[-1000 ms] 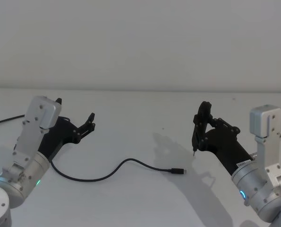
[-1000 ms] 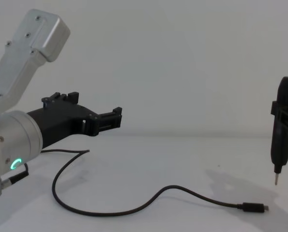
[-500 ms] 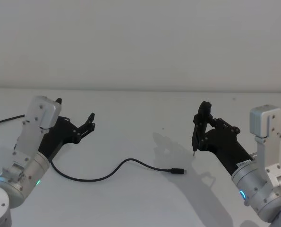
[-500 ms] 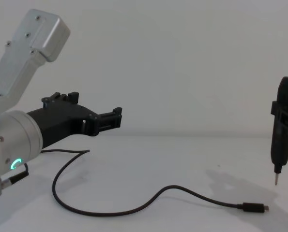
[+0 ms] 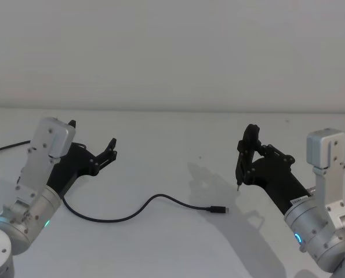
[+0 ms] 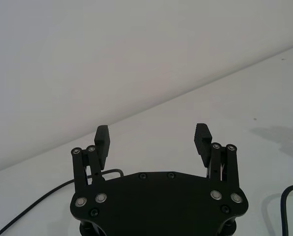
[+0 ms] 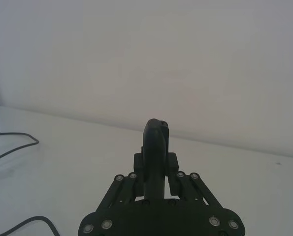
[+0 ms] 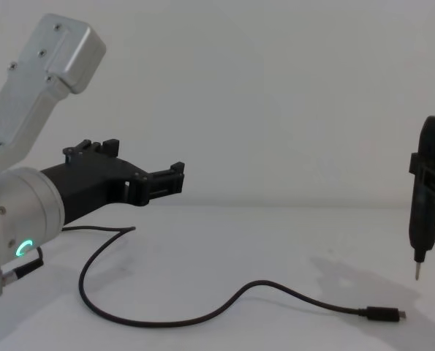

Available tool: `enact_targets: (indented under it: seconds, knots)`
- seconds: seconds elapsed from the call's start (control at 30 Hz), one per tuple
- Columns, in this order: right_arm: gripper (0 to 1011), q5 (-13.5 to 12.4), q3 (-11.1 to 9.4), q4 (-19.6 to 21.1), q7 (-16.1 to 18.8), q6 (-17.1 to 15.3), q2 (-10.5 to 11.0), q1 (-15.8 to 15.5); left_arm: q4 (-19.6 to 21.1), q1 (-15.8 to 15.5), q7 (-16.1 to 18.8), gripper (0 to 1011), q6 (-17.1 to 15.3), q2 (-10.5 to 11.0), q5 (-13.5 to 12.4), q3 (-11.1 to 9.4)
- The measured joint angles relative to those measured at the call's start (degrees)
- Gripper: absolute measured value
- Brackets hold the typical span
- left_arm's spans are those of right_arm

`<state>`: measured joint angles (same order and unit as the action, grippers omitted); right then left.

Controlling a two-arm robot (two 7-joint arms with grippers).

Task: Pick up the data cable with the one hand.

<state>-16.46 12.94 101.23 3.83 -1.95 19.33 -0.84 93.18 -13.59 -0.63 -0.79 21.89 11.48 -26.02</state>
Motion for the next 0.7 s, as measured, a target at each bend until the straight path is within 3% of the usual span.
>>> enact_targets:
  seconds: [0.4,0.7]
  knots:
    - [275,0.0,0.0,0.0,0.0,0.0,0.0,0.0,-0.5,-1.3,-4.2,1001,-1.3,0.7,1.0,-0.7]
    - [274,0.0,0.0,0.0,0.0,0.0,0.0,0.0,-1.4,-3.1,-11.2,1001,-2.7,2.1,3.0,-1.6]
